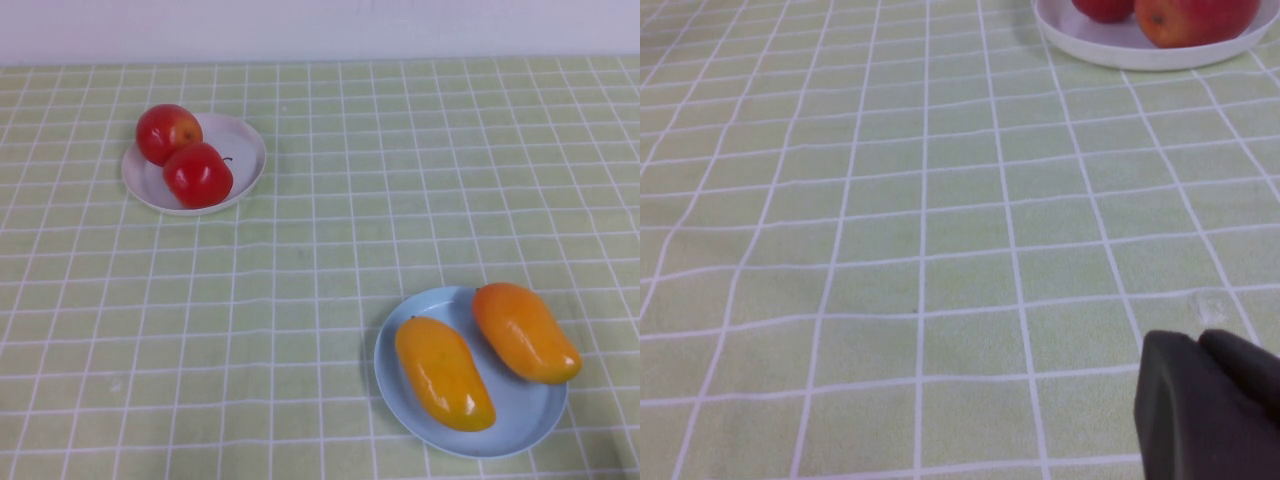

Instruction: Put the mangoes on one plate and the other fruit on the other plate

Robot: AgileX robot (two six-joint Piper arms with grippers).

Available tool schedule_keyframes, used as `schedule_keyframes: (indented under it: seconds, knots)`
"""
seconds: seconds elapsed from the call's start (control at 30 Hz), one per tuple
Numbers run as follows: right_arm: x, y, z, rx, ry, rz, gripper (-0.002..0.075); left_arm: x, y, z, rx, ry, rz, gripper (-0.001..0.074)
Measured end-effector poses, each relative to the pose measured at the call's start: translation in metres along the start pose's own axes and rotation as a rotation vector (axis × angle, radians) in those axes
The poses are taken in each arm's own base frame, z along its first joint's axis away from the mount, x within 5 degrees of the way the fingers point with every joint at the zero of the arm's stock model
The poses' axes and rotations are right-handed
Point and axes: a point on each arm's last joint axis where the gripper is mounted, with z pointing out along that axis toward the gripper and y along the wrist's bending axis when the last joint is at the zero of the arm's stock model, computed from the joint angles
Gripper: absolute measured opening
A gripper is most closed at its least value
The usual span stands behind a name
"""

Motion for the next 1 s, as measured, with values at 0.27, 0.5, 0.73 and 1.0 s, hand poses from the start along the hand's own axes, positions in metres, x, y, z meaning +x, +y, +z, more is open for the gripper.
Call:
schedule_keyframes:
  seconds: [0.27, 0.5, 0.73, 1.0]
  knots:
    - [0.0104, 0.0000, -0.0006, 0.000, 0.114, 0.000, -0.0015, 0.0000, 0.0000, 0.0000, 0.000, 0.000, 0.000, -0.0001]
    - [0.0107, 0.0000, -0.0008, 0.000, 0.117, 0.000, -0.0015, 0.0000, 0.0000, 0.0000, 0.000, 0.000, 0.000, -0.0001]
    - [0.0105, 0.0000, -0.0010, -0.001, 0.113, 0.000, -0.0015, 0.0000, 0.0000, 0.0000, 0.000, 0.000, 0.000, -0.0001]
    - [0.0106, 0.0000, -0.0010, -0.001, 0.114, 0.000, -0.0015, 0.0000, 0.0000, 0.0000, 0.000, 0.000, 0.000, -0.0001]
